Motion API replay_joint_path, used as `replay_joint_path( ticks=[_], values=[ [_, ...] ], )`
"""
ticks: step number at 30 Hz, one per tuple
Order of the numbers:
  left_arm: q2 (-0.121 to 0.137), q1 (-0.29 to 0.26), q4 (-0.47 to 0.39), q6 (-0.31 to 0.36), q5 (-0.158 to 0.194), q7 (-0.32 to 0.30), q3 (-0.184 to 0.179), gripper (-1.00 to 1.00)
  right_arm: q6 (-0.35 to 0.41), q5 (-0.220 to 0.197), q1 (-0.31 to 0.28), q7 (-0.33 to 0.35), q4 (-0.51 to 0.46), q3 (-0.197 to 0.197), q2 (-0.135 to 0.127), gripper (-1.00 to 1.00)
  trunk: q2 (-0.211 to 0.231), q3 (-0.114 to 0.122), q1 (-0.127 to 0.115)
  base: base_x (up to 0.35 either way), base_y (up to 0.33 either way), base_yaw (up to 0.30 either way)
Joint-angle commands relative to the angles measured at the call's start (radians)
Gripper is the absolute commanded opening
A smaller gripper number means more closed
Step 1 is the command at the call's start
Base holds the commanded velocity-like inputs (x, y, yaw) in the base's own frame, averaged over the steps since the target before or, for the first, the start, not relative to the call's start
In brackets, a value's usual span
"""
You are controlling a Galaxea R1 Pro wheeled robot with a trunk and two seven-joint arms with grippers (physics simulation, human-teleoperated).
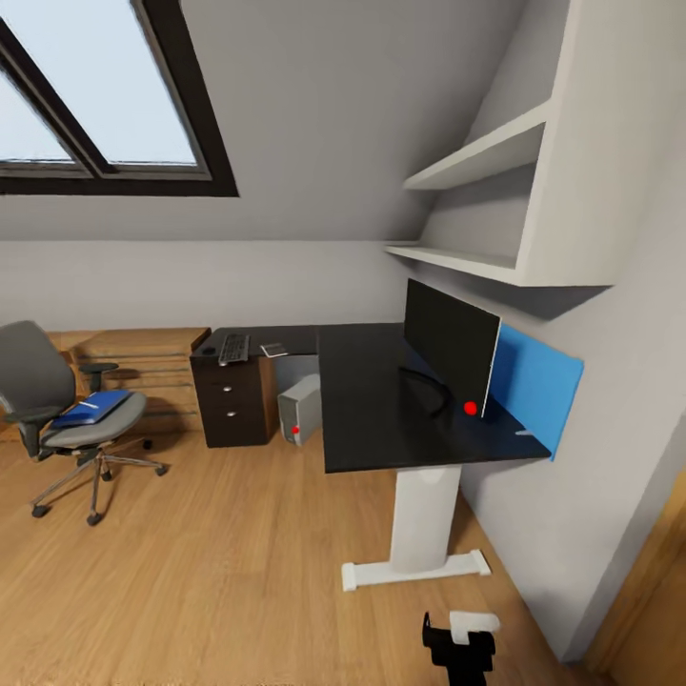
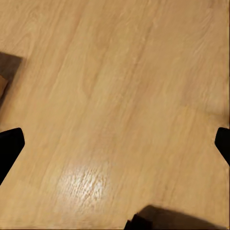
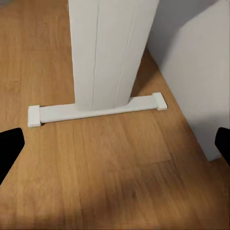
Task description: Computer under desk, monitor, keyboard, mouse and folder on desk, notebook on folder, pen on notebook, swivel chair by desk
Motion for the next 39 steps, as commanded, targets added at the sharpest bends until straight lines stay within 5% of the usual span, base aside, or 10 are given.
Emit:
replay_joint_path(
  ticks=[1, 3, 4, 5, 6, 10, 12, 39],
  values=[
    [0.001, 0.000, -0.134, 0.142, 0.009, 0.003, -0.006, 1.00, -0.006, -0.010, -0.001, -0.001, 0.003, 0.009, 0.001, 1.00, 0.007, 0.001, -0.004, 0.000, 0.000, 0.180],
    [0.003, -0.001, -0.238, 0.270, 0.011, 0.004, -0.006, 1.00, -0.006, -0.008, -0.001, 0.001, 0.005, 0.009, 0.001, 1.00, 0.021, 0.006, -0.012, 0.000, 0.000, 0.104],
    [0.003, -0.001, -0.330, 0.418, 0.018, 0.005, -0.005, 1.00, -0.007, -0.006, -0.001, 0.016, 0.006, 0.009, 0.000, 1.00, 0.028, 0.009, -0.015, 0.000, 0.000, 0.038],
    [0.001, -0.001, -0.350, 0.452, 0.027, 0.005, -0.003, 1.00, -0.007, -0.005, -0.001, 0.027, 0.006, 0.008, -0.001, 1.00, 0.035, 0.012, -0.019, 0.000, 0.000, 0.024],
    [-0.004, 0.000, -0.227, 0.275, 0.045, 0.004, -0.006, 1.00, -0.010, -0.002, 0.003, 0.053, 0.006, 0.008, -0.005, 1.00, 0.035, 0.012, -0.019, 0.000, 0.000, 0.003],
    [-0.007, 0.000, -0.132, 0.058, 0.047, 0.004, -0.008, 1.00, -0.012, -0.001, 0.005, 0.059, 0.005, 0.009, -0.005, 1.00, 0.035, 0.012, -0.019, 0.000, 0.000, 0.001],
    [-0.011, 0.000, -0.122, 0.031, 0.046, 0.003, -0.008, 1.00, -0.012, -0.001, 0.005, 0.059, 0.006, 0.009, -0.003, 1.00, 0.035, 0.012, -0.019, 0.018, 0.005, 0.015],
    [-0.023, 0.000, -0.112, 0.007, 0.049, 0.005, -0.010, 1.00, -0.005, -0.005, 0.007, 0.072, 0.006, 0.011, 0.004, 1.00, 0.035, 0.005, -0.019, 0.280, 0.164, 0.233]
  ],
)
